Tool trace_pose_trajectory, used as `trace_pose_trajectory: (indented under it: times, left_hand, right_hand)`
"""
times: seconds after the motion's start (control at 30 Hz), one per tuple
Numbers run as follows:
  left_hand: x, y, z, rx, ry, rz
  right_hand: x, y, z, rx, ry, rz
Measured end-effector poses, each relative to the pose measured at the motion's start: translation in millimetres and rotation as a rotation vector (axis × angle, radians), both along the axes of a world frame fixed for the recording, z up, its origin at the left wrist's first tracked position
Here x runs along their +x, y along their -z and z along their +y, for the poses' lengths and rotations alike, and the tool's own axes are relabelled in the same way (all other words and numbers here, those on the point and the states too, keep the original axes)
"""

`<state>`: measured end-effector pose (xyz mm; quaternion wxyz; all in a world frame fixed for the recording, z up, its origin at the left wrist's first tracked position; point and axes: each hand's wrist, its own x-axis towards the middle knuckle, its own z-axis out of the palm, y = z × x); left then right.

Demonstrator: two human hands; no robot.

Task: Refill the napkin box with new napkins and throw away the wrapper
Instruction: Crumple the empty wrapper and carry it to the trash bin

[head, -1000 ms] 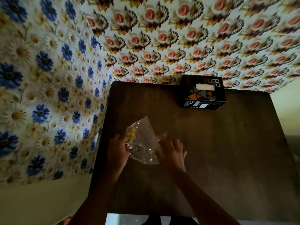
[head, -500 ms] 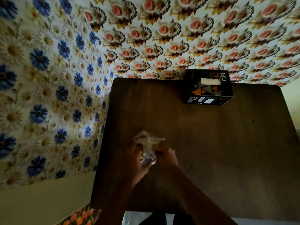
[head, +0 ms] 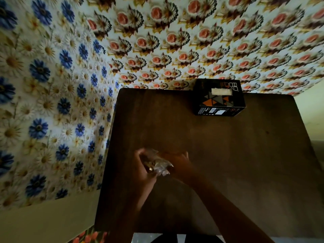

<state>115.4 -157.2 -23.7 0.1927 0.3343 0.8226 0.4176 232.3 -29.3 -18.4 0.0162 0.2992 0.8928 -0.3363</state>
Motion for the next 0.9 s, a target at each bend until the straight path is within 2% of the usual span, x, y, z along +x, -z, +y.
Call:
trace_pose_trajectory:
  times: [0.07,0.13,0.2,0.27,0.33,0.4,0.5,0.63,0.67,0.73,0.8,0.9]
  left_hand:
    - [-6.0,-7.9,-0.6,0.049,0.093,0.016]
    - [-8.0,-16.0,0.6,-0.069,0.154,0.000]
    - [-5.5,-21.5,0.4,-0.164,0.112,0.069]
    - [-3.0,-29.9,3.6,-0.230,0.049,0.024]
    - [-3.3,-42.3,8.9,-0.236,-0.038,-0.095]
    - [-0.3,-52.5,16.6,-0.227,-0.086,-0.221]
    - [15.7,-60.2,21.3,-0.216,-0.060,-0.286]
    - [26.0,-63.5,15.9,0.008,-0.034,-0.809]
    - [25.3,-66.8,14.0,0.046,-0.043,-0.879]
    - [22.5,-64.3,10.0,0.065,-0.060,-0.862]
    - [23.6,-64.6,7.9,0.082,-0.098,-0.830]
    - [30.5,-61.0,10.1,0.037,-0.120,-0.624]
  right_hand:
    - [0.9,-3.0,-1.1,-0.017,-0.027,0.072]
    - [3.7,-6.9,-1.7,-0.006,-0.011,0.210]
    - [7.7,-14.9,-3.8,-0.017,0.077,0.393]
    - [15.2,-22.7,-6.6,-0.044,0.231,0.489]
    - [23.1,-25.9,-15.0,-0.047,0.291,0.503]
    - [26.4,-25.5,-28.4,-0.034,0.262,0.469]
    - [19.3,-32.2,-43.5,-0.101,0.348,0.477]
    - [16.7,-35.4,-38.6,-0.047,0.450,0.490]
    - [19.0,-34.2,-35.6,0.000,0.465,0.466]
    - [24.6,-36.1,-32.1,0.107,0.470,0.402]
    - [28.6,-41.9,-33.5,0.125,0.441,0.406]
    - [36.8,-50.2,-42.8,0.149,0.360,0.449]
